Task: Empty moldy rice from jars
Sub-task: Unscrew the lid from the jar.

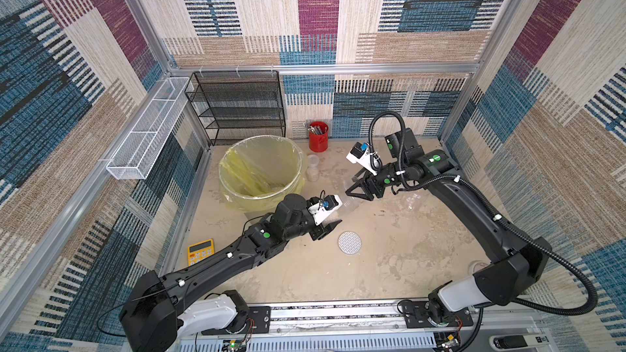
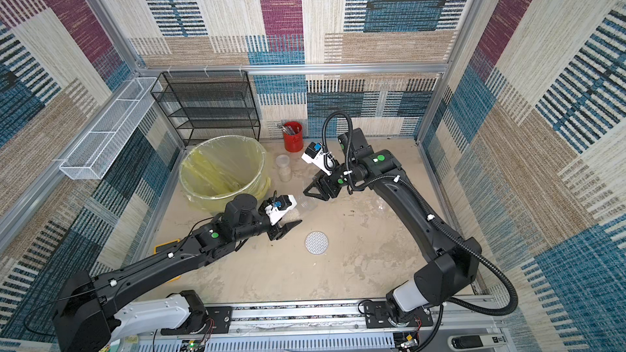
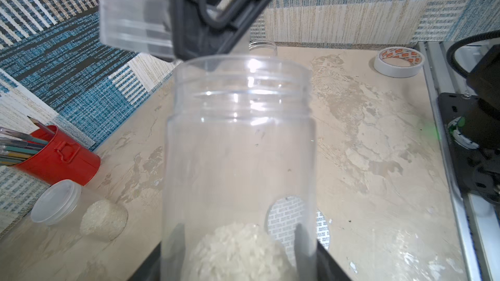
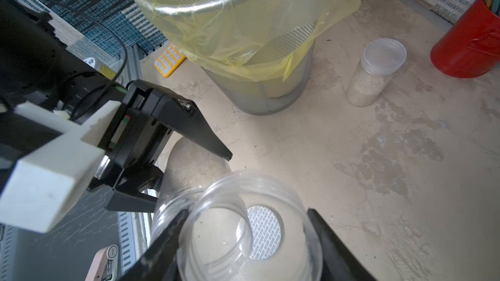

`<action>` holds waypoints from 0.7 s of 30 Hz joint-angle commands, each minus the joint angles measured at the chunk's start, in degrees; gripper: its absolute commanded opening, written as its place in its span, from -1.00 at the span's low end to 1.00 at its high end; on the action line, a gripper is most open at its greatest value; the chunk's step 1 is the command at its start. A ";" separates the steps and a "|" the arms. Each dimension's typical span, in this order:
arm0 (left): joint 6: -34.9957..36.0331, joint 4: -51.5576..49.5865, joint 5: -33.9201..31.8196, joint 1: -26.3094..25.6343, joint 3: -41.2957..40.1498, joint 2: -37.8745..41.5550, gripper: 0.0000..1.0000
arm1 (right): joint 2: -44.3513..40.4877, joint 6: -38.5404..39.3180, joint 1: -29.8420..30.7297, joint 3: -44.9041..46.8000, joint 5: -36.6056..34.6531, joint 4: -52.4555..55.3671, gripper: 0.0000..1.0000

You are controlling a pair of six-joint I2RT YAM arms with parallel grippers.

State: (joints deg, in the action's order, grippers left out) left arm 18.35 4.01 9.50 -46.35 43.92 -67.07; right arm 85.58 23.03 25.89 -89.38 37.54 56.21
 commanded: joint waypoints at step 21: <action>-1.69 0.38 1.66 -0.06 -0.55 4.14 -0.74 | -7.89 -23.95 -4.09 15.90 -17.06 -14.30 0.19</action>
State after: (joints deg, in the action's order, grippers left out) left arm 17.91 3.97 10.63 -46.41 43.24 -63.24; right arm 78.87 5.06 22.02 -76.27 23.81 46.04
